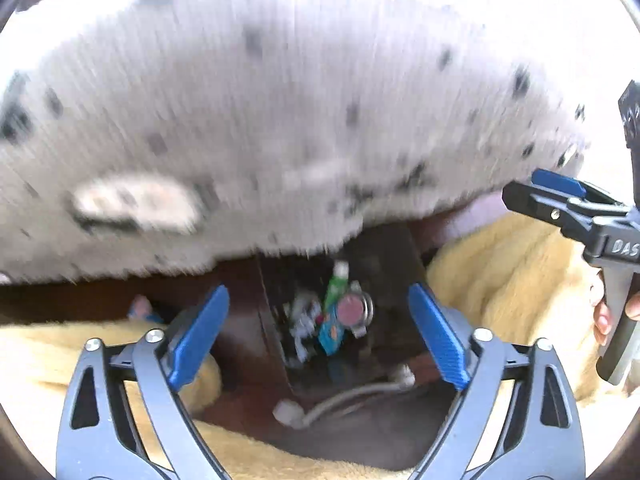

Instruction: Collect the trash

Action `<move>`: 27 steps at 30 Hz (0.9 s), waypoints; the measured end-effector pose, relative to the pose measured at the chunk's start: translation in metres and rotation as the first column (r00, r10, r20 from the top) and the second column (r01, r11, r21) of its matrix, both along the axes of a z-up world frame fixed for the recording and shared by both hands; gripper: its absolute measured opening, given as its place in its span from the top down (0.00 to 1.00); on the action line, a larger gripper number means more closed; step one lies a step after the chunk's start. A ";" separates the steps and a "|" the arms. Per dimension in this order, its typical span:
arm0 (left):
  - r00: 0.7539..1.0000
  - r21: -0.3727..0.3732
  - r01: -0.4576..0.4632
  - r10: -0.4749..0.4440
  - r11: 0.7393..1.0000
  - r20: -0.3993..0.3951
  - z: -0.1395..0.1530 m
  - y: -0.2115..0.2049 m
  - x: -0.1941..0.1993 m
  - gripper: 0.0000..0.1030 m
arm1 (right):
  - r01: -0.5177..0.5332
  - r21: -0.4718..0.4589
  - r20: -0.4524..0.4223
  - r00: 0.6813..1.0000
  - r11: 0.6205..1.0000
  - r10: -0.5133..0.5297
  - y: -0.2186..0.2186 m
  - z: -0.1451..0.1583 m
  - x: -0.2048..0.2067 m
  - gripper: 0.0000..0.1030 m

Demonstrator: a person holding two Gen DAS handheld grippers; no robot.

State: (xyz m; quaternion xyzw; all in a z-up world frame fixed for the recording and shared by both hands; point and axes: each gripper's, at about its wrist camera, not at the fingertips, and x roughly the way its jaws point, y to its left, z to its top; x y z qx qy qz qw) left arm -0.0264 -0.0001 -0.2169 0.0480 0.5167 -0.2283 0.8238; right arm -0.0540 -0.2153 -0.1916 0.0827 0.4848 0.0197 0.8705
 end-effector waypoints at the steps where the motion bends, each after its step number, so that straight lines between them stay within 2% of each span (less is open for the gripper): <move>1: 0.999 -0.008 -0.008 0.008 1.000 0.040 0.014 0.002 -0.001 0.12 | 0.008 -0.017 0.028 1.000 1.000 -0.007 -0.001 0.009 -0.001 0.03; 5: 0.980 -0.048 -0.039 0.048 0.998 0.195 0.068 0.007 -0.002 0.11 | 0.054 -0.102 0.184 0.982 0.993 -0.034 0.003 0.058 -0.008 0.03; 8: 0.945 -0.081 -0.045 0.069 0.996 0.321 0.109 0.008 -0.005 0.08 | 0.097 -0.135 0.319 0.946 0.986 -0.050 0.003 0.099 -0.017 0.03; 13: 0.849 -0.108 -0.050 0.099 0.993 0.519 0.172 0.003 -0.011 0.08 | 0.161 -0.147 0.490 0.869 0.976 -0.070 -0.001 0.160 -0.030 0.03; 15: 0.814 -0.112 -0.045 0.102 0.993 0.572 0.190 -0.002 -0.013 0.08 | 0.169 -0.148 0.542 0.838 0.974 -0.063 -0.001 0.179 -0.033 0.03; 19: 0.751 -0.127 -0.031 0.107 0.991 0.652 0.222 -0.005 -0.016 0.08 | 0.177 -0.150 0.600 0.798 0.973 -0.052 -0.005 0.211 -0.031 0.03; 23: 0.724 -0.157 -0.035 0.133 0.987 0.677 0.247 -0.009 -0.012 0.08 | 0.192 -0.154 0.640 0.767 0.969 -0.050 -0.001 0.234 -0.025 0.03; 27: 0.730 -0.189 -0.047 0.163 0.981 0.664 0.251 -0.004 -0.006 0.08 | 0.203 -0.136 0.649 0.758 0.970 -0.068 -0.001 0.243 -0.025 0.03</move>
